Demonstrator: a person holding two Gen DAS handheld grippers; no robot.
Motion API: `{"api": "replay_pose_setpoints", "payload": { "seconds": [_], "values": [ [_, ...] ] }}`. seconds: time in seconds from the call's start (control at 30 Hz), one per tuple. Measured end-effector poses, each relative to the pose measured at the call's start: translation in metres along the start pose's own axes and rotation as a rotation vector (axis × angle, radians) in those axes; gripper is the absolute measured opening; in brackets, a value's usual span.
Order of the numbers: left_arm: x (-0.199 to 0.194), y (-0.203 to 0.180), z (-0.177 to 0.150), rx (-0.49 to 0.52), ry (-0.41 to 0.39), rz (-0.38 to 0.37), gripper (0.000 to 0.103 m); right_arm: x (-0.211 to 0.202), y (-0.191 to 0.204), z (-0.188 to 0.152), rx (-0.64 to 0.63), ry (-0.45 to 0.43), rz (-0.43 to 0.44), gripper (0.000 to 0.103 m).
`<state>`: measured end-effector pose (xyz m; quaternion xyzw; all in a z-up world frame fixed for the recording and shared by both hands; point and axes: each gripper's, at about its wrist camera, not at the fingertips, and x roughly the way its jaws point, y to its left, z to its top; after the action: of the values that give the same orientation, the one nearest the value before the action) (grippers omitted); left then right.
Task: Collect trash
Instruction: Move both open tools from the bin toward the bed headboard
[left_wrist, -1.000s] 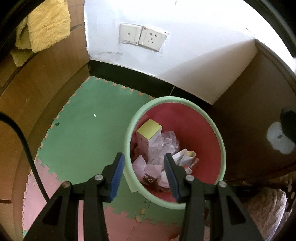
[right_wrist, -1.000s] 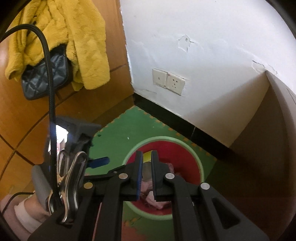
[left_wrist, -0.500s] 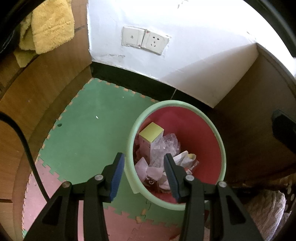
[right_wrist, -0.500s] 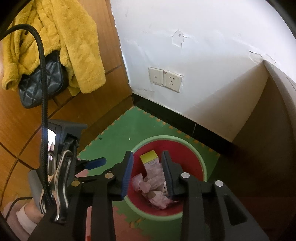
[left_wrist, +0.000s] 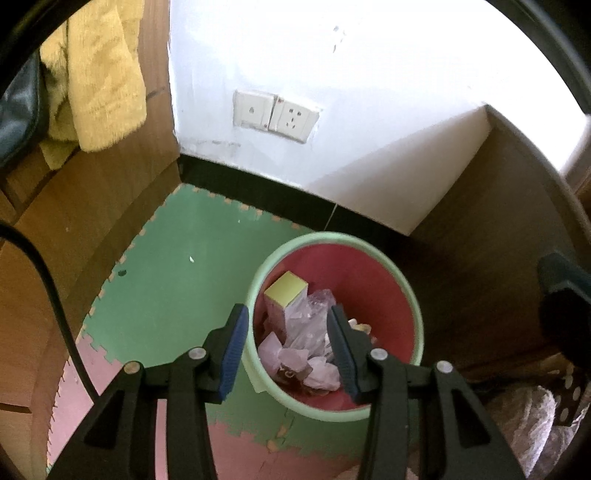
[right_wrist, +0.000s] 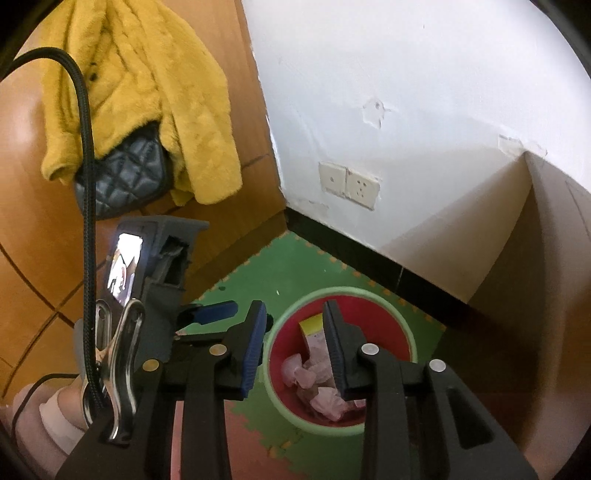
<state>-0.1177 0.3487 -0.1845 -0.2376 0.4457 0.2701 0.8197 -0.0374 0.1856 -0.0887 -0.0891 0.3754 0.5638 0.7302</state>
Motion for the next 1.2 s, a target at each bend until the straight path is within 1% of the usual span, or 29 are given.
{"api": "replay_pose_setpoints", "payload": {
  "seconds": [0.3, 0.47, 0.6, 0.73, 0.87, 0.97, 1.1, 1.2],
  "values": [
    [-0.046, -0.025, 0.016, 0.042, -0.075, -0.024, 0.046, -0.05, -0.004, 0.001, 0.012, -0.096, 0.017, 0.034],
    [-0.067, -0.04, 0.025, 0.073, -0.105, -0.047, 0.046, -0.075, -0.012, 0.0, 0.028, -0.148, 0.004, 0.034],
    [-0.087, -0.058, 0.035, 0.115, -0.146, -0.067, 0.046, -0.096, -0.023, 0.001, 0.051, -0.19, -0.02, 0.034],
    [-0.106, -0.079, 0.046, 0.159, -0.183, -0.101, 0.046, -0.121, -0.037, 0.0, 0.081, -0.24, -0.061, 0.035],
    [-0.128, -0.109, 0.057, 0.227, -0.23, -0.145, 0.046, -0.151, -0.058, -0.001, 0.116, -0.295, -0.127, 0.036],
    [-0.142, -0.134, 0.063, 0.279, -0.257, -0.187, 0.046, -0.175, -0.075, -0.003, 0.15, -0.329, -0.174, 0.04],
    [-0.155, -0.165, 0.066, 0.34, -0.273, -0.234, 0.046, -0.203, -0.097, -0.009, 0.188, -0.367, -0.246, 0.041],
    [-0.16, -0.189, 0.067, 0.377, -0.277, -0.265, 0.046, -0.219, -0.112, -0.015, 0.23, -0.399, -0.272, 0.041]
  ]
}}
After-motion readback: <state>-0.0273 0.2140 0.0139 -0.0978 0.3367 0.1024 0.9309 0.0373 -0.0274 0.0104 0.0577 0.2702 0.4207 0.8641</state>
